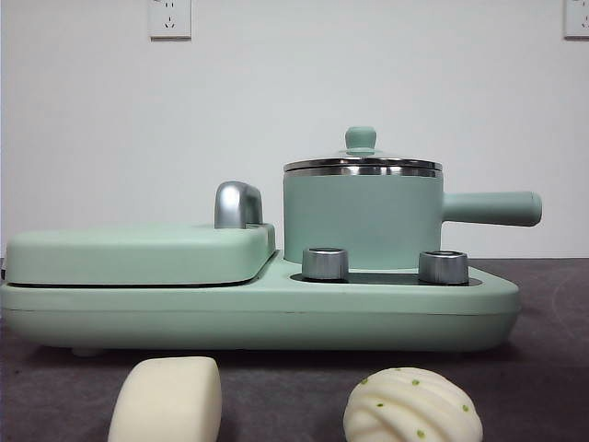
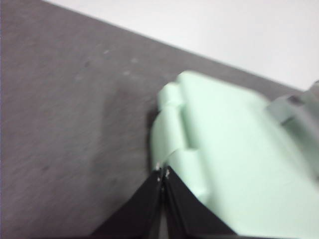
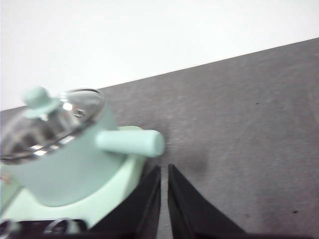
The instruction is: Put the buns in a small steamer
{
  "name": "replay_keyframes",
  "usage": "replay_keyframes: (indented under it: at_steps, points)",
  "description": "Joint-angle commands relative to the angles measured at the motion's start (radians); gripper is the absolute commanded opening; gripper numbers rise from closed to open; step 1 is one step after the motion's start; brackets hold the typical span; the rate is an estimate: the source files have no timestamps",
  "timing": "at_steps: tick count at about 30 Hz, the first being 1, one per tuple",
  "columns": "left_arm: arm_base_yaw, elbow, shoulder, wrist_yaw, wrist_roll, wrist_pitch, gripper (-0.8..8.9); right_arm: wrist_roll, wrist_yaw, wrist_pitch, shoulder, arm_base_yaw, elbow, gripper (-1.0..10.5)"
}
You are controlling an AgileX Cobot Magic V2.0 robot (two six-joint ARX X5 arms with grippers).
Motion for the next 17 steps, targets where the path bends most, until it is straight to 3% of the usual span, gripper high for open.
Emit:
replay_keyframes:
  at_steps: [1,5,9,17]
  points:
    - [-0.029,0.064,0.042,0.012,-0.042,0.001,0.09,0.057,-0.005,-0.047,0.031,0.02,0.077,0.2]
    - [-0.078,0.176,0.147,0.053,-0.04,-0.019,0.09,0.058,-0.058,-0.117,0.105,0.043,0.207,0.2]
    - [-0.116,0.323,0.281,0.103,-0.008,-0.097,0.09,0.043,-0.167,-0.204,0.203,0.049,0.348,0.2]
    - [-0.171,0.582,0.534,0.272,0.072,-0.224,0.09,-0.097,-0.408,-0.391,0.383,0.049,0.565,0.2]
